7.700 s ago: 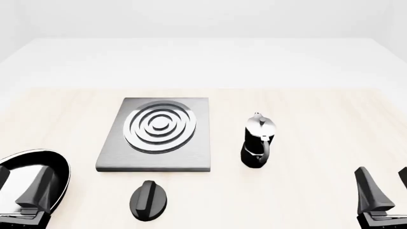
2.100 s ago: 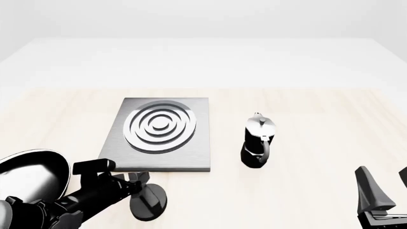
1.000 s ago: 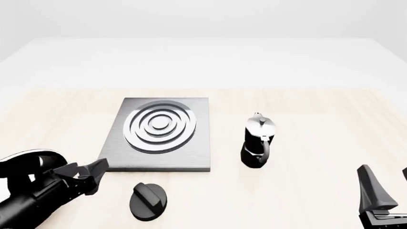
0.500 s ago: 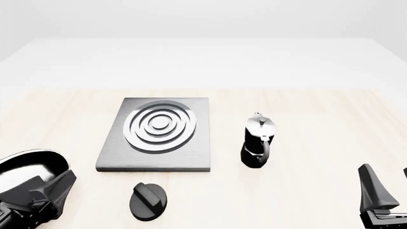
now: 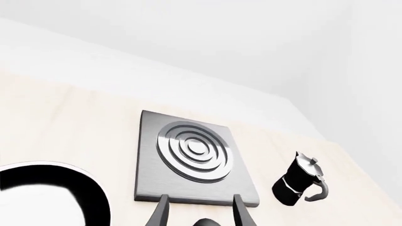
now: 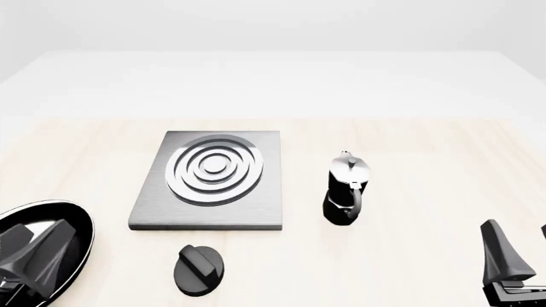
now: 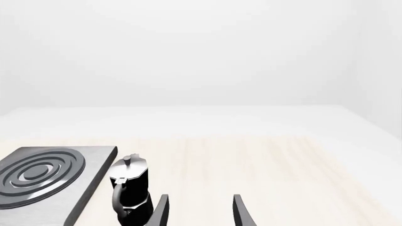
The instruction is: Turn on the stove.
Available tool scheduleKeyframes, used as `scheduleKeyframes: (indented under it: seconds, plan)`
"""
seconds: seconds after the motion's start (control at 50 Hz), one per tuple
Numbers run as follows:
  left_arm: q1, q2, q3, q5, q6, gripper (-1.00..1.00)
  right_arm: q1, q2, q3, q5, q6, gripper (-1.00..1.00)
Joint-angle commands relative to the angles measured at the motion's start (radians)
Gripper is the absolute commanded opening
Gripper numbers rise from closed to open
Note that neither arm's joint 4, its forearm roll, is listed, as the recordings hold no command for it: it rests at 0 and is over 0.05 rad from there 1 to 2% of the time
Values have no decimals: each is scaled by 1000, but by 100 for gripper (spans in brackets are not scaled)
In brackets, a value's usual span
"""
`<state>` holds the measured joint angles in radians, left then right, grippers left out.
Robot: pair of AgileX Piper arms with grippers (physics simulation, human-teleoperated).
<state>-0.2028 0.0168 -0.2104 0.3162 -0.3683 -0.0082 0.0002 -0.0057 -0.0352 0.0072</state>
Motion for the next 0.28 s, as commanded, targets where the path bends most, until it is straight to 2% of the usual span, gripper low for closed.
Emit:
scheduleKeyframes:
  seconds: [0.02, 0.28]
  plan:
    - [8, -17, 18, -5, 35, 100, -2, 0, 0, -4, -1, 100]
    - [49, -17, 45, 12, 75, 100, -4, 0, -2, -8, -1, 100]
